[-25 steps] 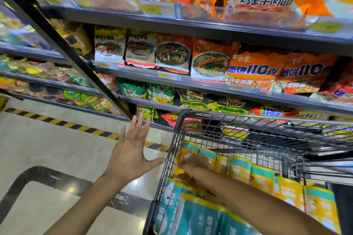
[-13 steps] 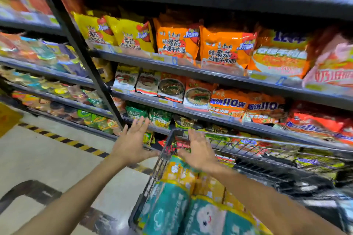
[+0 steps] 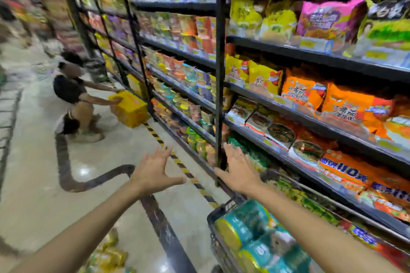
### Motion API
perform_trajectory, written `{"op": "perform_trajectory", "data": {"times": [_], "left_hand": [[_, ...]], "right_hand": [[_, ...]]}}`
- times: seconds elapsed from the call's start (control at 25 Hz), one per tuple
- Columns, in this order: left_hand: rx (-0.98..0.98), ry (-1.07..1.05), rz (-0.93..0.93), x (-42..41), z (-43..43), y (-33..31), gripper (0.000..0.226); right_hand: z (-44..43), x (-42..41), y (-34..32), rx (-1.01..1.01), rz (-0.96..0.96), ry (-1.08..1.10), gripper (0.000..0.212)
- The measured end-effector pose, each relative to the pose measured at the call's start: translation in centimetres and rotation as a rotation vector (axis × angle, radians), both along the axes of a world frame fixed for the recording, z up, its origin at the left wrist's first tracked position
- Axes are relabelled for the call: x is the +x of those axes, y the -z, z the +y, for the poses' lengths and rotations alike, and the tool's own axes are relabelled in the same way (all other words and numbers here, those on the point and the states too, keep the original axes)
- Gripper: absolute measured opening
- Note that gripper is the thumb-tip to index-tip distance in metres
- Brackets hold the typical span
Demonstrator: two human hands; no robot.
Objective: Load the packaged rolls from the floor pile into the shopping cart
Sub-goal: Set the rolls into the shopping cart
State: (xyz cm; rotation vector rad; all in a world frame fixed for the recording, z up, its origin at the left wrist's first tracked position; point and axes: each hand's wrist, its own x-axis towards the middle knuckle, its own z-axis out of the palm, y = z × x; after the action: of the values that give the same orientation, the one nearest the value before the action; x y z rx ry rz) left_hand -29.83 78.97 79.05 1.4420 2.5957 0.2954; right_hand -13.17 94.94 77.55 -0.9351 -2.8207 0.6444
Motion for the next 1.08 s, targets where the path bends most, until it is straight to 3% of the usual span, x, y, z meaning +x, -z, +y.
{"op": "perform_trajectory", "data": {"times": [0.08, 0.2, 0.36, 0.6, 1.08], "left_hand": [[0.011, -0.115, 0.001, -2.2, -5.0, -0.4, 0.118], [0.038, -0.296, 0.015, -5.4, -11.9, -0.6, 0.138], [0.046, -0.534, 0.038, -10.4, -20.6, 0.7, 0.109], [0.043, -0.798, 0.029, -20.6, -30.9, 3.5, 0.111], [0.113, -1.172, -0.061, -35.0, -38.6, 9.4, 0.112]], "right_hand": [[-2.9, -3.9, -0.5, 0.025, 0.010, -0.107, 0.082], [-7.2, -10.1, -0.6, 0.027, 0.011, -0.252, 0.081], [-14.2, -19.5, 0.2, 0.000, 0.000, -0.488, 0.080], [-23.3, -34.0, 1.7, -0.017, -0.009, -0.730, 0.080], [-32.2, -59.1, 7.0, 0.072, -0.098, -1.122, 0.076]]}}
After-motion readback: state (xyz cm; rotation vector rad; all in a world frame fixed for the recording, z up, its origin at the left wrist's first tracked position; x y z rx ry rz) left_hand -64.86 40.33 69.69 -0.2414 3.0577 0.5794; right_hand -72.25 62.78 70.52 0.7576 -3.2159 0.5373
